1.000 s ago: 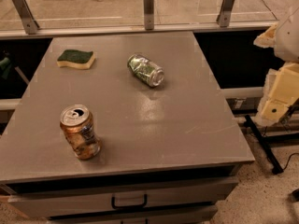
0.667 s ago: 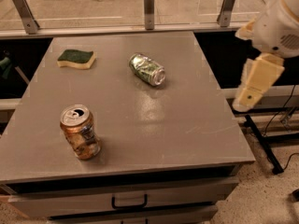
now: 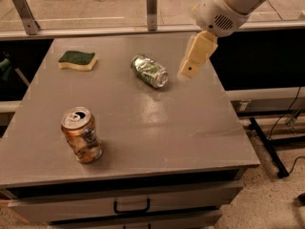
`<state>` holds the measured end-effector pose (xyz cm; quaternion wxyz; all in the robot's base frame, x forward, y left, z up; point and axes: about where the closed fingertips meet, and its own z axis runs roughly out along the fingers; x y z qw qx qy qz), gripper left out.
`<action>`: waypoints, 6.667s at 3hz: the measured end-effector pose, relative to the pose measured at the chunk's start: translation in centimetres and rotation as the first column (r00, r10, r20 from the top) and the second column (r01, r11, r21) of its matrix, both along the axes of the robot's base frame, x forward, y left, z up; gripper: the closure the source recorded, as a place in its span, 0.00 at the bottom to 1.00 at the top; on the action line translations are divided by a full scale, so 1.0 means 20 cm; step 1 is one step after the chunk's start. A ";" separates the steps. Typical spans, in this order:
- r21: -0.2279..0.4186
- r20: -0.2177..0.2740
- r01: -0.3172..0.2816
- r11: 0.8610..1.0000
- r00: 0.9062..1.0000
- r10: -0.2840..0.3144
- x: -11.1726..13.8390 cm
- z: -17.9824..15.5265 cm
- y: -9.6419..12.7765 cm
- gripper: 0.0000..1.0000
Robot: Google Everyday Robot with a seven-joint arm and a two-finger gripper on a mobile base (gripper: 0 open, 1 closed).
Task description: Place green can upright
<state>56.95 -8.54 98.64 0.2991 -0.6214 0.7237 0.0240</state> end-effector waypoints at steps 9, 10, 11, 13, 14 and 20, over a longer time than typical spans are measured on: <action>-0.144 -0.150 0.266 0.953 0.946 -0.287 0.68 -0.74 0.54 0.41; -0.137 -0.146 0.270 0.953 0.946 -0.289 0.68 -0.72 0.53 0.65; -0.016 -0.088 0.247 0.969 0.965 -0.248 0.67 -0.48 0.56 0.88; 0.417 0.055 0.028 0.909 0.997 -0.056 0.63 0.03 0.60 1.00; 0.607 0.108 -0.083 0.791 0.994 0.022 0.58 0.10 0.58 1.00; 0.830 0.328 -0.404 0.385 0.911 0.250 0.29 -0.08 0.66 1.00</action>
Offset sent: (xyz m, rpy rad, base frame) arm 0.0218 0.0479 0.0125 0.1658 -0.0128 0.0195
